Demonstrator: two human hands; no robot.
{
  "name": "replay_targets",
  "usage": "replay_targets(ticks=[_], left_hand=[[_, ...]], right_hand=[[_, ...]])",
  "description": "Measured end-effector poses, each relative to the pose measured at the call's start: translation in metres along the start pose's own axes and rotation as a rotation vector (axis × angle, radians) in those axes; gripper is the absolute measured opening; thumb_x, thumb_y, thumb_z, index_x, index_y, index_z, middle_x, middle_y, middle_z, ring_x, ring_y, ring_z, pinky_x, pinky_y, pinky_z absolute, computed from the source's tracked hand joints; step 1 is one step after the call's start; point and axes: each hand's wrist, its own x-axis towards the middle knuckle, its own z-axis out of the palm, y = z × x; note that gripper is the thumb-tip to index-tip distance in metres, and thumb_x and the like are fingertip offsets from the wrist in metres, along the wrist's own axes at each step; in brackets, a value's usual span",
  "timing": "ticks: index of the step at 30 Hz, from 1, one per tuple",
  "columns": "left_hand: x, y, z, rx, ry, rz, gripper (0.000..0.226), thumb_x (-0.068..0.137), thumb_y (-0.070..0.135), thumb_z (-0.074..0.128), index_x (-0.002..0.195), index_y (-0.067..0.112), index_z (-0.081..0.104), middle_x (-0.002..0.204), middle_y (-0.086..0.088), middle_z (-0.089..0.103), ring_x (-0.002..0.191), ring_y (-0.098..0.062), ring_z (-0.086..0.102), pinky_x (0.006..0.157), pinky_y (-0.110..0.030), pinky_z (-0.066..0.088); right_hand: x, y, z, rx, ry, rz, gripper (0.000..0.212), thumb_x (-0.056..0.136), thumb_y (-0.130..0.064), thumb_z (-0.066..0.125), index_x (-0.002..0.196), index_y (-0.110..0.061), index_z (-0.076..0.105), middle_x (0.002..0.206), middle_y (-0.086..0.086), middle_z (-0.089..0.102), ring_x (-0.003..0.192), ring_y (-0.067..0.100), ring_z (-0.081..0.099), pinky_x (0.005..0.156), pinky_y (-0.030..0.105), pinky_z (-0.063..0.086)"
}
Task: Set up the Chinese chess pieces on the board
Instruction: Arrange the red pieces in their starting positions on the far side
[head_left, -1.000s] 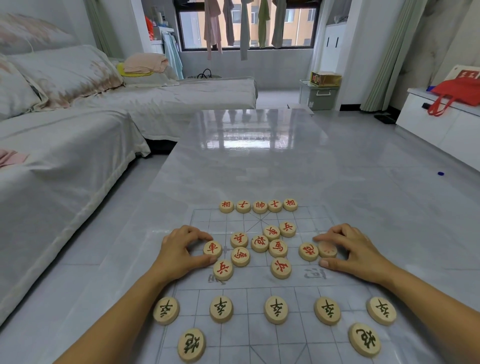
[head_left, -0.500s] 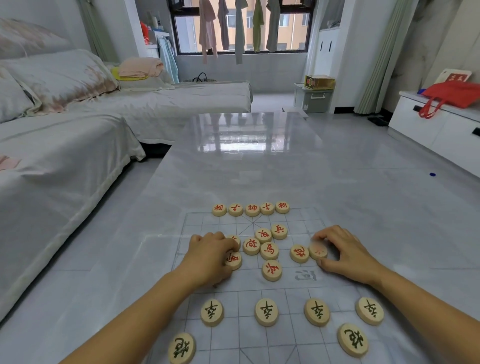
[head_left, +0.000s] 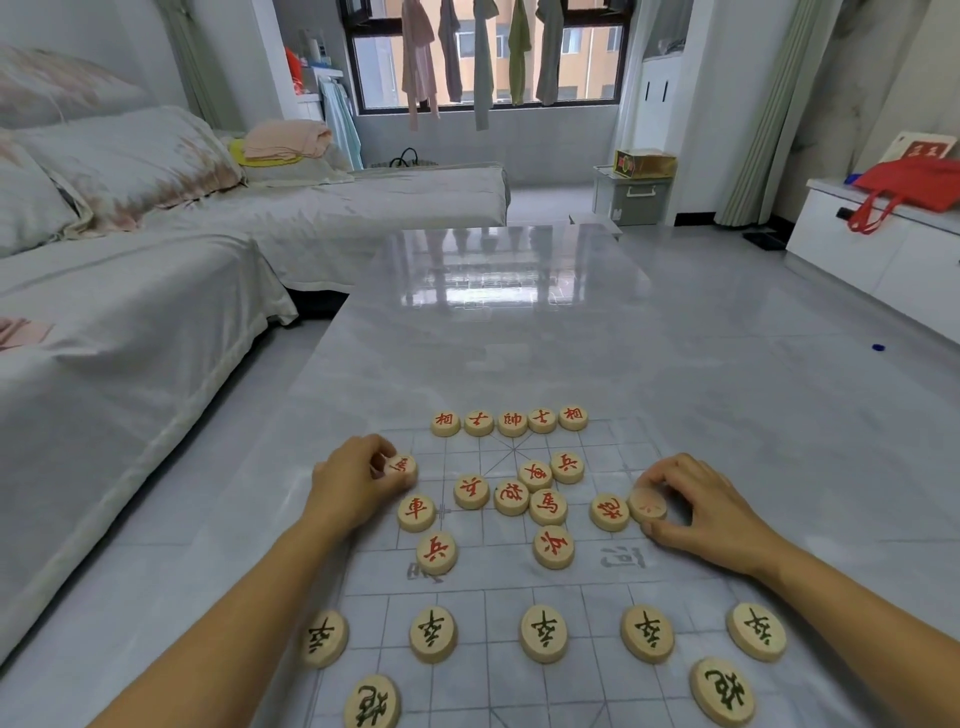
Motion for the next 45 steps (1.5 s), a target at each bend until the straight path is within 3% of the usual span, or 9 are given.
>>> replay_targets(ticks=[7,13,17,21,25,29,35,40,45], left_hand=[[0.006,-0.018,-0.008,-0.152,-0.211,0.100,0.039,0.081,0.024,0.068,0.118,0.026,0.056,0.101,0.001,0.052,0.088,-0.012,0.049,0.076,-0.018,0.040],[0.005,-0.018,0.006,-0.152,-0.040,0.109,0.028,0.073,0.031,0.075,0.098,0.031,0.061,0.089,0.005,0.054,0.078,-0.010,0.049,0.077,-0.029,0.042],[0.004,-0.019,0.006,-0.170,-0.020,0.117,0.036,0.070,0.031,0.078,0.100,0.029,0.059,0.089,0.005,0.055,0.077,-0.009,0.049,0.078,-0.031,0.043],[0.004,-0.020,0.007,-0.151,-0.005,0.115,0.036,0.068,0.035,0.078,0.100,0.028,0.060,0.089,0.006,0.056,0.078,-0.008,0.050,0.081,-0.036,0.044],[0.004,-0.019,0.007,-0.116,-0.005,0.132,0.033,0.073,0.037,0.074,0.103,0.027,0.062,0.088,0.008,0.053,0.079,-0.008,0.048,0.085,-0.041,0.045],[0.003,-0.018,0.007,-0.102,-0.014,0.138,0.035,0.075,0.038,0.072,0.107,0.029,0.062,0.089,0.009,0.050,0.080,-0.007,0.047,0.088,-0.042,0.044],[0.003,-0.017,0.006,-0.113,-0.031,0.150,0.036,0.076,0.036,0.071,0.110,0.031,0.062,0.090,0.008,0.049,0.081,-0.008,0.048,0.088,-0.041,0.044],[0.002,-0.018,0.006,-0.107,-0.040,0.154,0.036,0.076,0.037,0.070,0.111,0.031,0.062,0.094,0.004,0.051,0.084,-0.010,0.048,0.088,-0.040,0.044],[0.003,-0.019,0.006,-0.106,-0.037,0.154,0.038,0.076,0.037,0.070,0.113,0.031,0.061,0.094,0.004,0.050,0.082,-0.007,0.046,0.085,-0.034,0.043]], right_hand=[[-0.001,0.000,-0.001,-0.007,-0.012,0.002,0.038,0.060,-0.063,0.051,0.094,-0.049,0.048,0.105,-0.025,0.046,0.099,0.000,0.046,0.082,0.024,0.036],[-0.001,-0.003,-0.002,0.011,-0.008,0.010,0.040,0.063,-0.068,0.047,0.098,-0.049,0.049,0.106,-0.028,0.046,0.101,-0.005,0.043,0.083,0.022,0.035],[0.000,-0.006,-0.006,0.073,-0.012,0.029,0.060,0.056,-0.084,0.042,0.099,-0.045,0.055,0.107,-0.024,0.050,0.103,-0.001,0.045,0.087,0.025,0.037],[0.001,-0.010,-0.006,0.060,-0.007,0.031,0.048,0.061,-0.071,0.042,0.098,-0.044,0.057,0.107,-0.019,0.052,0.102,0.004,0.047,0.092,0.035,0.041],[0.000,-0.011,-0.009,0.087,-0.028,0.034,0.058,0.057,-0.082,0.046,0.100,-0.044,0.057,0.108,-0.018,0.052,0.102,0.004,0.047,0.090,0.030,0.041],[0.000,-0.019,-0.013,0.214,-0.008,0.086,0.010,0.086,-0.037,0.057,0.095,-0.041,0.056,0.105,-0.006,0.058,0.099,0.012,0.053,0.083,0.024,0.042],[0.006,-0.064,-0.010,0.076,-0.028,-0.052,0.023,0.084,-0.028,0.063,0.091,-0.046,0.051,0.096,-0.019,0.055,0.093,0.001,0.049,0.081,0.019,0.040],[0.009,-0.105,0.005,-0.242,-0.185,-0.137,0.037,0.075,-0.056,0.062,0.103,-0.035,0.053,0.094,-0.018,0.050,0.090,0.005,0.045,0.081,0.022,0.040],[0.007,-0.110,0.014,-0.332,-0.243,-0.174,0.033,0.079,-0.058,0.054,0.099,-0.032,0.051,0.098,-0.011,0.053,0.089,0.009,0.044,0.083,0.027,0.040]])
